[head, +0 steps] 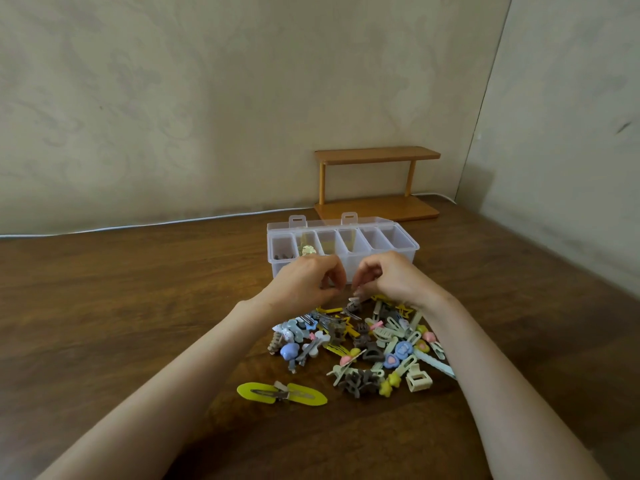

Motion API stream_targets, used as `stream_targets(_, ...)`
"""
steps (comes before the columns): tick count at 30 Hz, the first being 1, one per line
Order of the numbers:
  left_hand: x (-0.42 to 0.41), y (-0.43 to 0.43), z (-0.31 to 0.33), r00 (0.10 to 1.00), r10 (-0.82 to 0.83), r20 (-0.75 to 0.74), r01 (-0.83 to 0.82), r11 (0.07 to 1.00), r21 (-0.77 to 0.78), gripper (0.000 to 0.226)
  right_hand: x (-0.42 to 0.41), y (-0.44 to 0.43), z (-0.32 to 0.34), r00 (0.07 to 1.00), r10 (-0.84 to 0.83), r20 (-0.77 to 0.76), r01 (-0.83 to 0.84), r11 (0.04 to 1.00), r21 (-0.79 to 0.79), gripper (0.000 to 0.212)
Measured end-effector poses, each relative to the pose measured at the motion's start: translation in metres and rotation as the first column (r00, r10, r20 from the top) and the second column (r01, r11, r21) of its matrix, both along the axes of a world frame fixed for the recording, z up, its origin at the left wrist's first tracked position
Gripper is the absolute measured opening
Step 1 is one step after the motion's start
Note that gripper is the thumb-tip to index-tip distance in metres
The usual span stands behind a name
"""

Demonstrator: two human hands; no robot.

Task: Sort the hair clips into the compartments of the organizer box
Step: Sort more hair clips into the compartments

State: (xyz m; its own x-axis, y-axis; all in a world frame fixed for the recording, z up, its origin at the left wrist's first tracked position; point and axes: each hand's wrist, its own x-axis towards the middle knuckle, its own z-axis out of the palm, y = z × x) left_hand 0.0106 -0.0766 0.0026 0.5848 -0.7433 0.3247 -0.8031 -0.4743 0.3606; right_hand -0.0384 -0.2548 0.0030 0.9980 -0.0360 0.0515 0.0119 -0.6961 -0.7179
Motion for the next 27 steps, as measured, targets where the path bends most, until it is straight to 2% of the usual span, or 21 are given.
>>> stream_targets(3,-0.001,-0.001,-0.003,1.000,0.016,0.018,-0.017,0.999,0.037,0.010,-0.002,-0.001,0.002,0.995,0.042,-0.088,-0.045,0.998,-0.033,0.016)
stream_targets(5,0.000,-0.001,-0.003,0.999,0.035,0.013,-0.036,0.999,0.031,0.010,-0.005,0.002,0.004,0.983,0.082,-0.165,-0.104,0.987,-0.127,0.026)
stream_targets(9,0.002,0.000,0.001,0.997,0.074,-0.003,-0.074,0.997,-0.004,0.012,-0.006,0.012,0.008,0.979,0.085,-0.183,-0.128,0.963,-0.236,0.023)
stream_targets(12,0.002,0.002,0.002,0.993,0.115,0.022,-0.113,0.992,-0.059,0.013,-0.007,0.014,0.013,0.977,0.086,-0.193,-0.127,0.969,-0.210,0.023)
stream_targets(15,0.002,0.004,0.004,0.982,0.183,0.051,-0.175,0.975,-0.138,0.012,-0.009,0.012,0.026,0.993,0.080,-0.093,-0.087,0.993,-0.074,0.024)
stream_targets(19,0.004,0.008,0.006,0.948,0.313,0.064,-0.289,0.925,-0.246,0.012,0.003,0.013,0.044,0.984,-0.020,0.177,-0.012,0.984,0.179,0.014)
stream_targets(22,0.004,0.010,0.007,0.935,0.351,0.046,-0.324,0.901,-0.287,0.014,0.025,0.022,0.047,0.947,-0.115,0.298,0.075,0.987,0.143,0.014)
stream_targets(27,0.004,0.010,0.007,0.935,0.353,0.025,-0.332,0.899,-0.284,0.014,0.039,0.026,0.043,0.936,-0.132,0.325,0.151,0.988,-0.035,0.018)
